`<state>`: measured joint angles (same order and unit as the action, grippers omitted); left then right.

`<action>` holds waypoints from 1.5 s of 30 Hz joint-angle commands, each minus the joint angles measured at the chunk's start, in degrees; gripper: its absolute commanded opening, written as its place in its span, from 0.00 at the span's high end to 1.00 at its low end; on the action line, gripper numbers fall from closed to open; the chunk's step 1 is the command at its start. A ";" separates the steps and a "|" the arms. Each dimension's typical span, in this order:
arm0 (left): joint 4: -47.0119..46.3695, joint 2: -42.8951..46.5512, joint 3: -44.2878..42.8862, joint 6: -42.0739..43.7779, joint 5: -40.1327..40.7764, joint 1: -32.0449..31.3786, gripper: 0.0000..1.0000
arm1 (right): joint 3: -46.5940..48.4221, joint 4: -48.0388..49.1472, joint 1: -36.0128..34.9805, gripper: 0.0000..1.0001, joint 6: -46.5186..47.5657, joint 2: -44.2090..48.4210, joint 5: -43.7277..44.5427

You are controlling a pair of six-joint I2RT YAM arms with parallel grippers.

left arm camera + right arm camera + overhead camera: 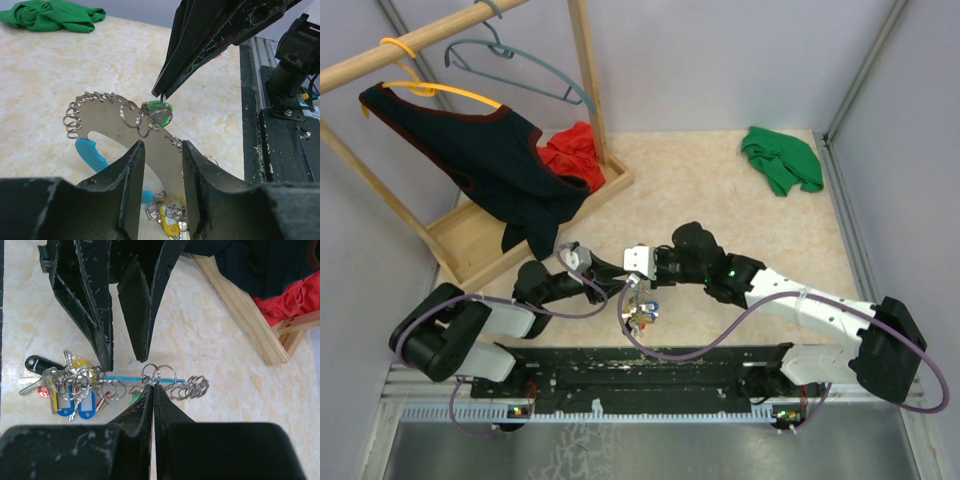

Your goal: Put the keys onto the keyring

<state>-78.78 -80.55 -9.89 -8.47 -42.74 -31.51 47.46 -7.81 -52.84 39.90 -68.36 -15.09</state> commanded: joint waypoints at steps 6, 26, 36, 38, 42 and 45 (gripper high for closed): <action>4.58 0.06 -3.57 6.15 -3.35 0.09 0.57 | 4.60 -0.71 -0.48 1.00 1.67 -0.35 -2.36; 3.88 -5.40 -8.07 16.11 -13.30 1.60 0.56 | 6.21 -3.40 -0.47 1.00 2.26 -0.94 -4.23; -1.05 -7.39 -8.17 16.99 -18.76 3.02 0.56 | 6.26 -3.50 -0.43 1.00 2.42 -1.02 -4.70; -2.77 -7.47 -7.66 16.70 -18.91 3.16 0.56 | 6.36 -3.65 -0.48 1.00 2.47 -1.08 -4.77; -3.21 -4.89 -5.31 17.09 -16.82 4.78 0.57 | 6.50 -3.87 -0.47 1.00 2.54 -1.16 -4.70; 0.59 -1.60 -4.30 20.33 -16.52 5.27 0.58 | 6.37 -3.90 -0.45 1.00 2.55 -1.10 -4.79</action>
<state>-79.20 -86.02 -15.62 8.05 -58.98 -27.09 50.54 -13.43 -52.84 42.00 -69.73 -18.55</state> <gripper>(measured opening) 0.429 0.004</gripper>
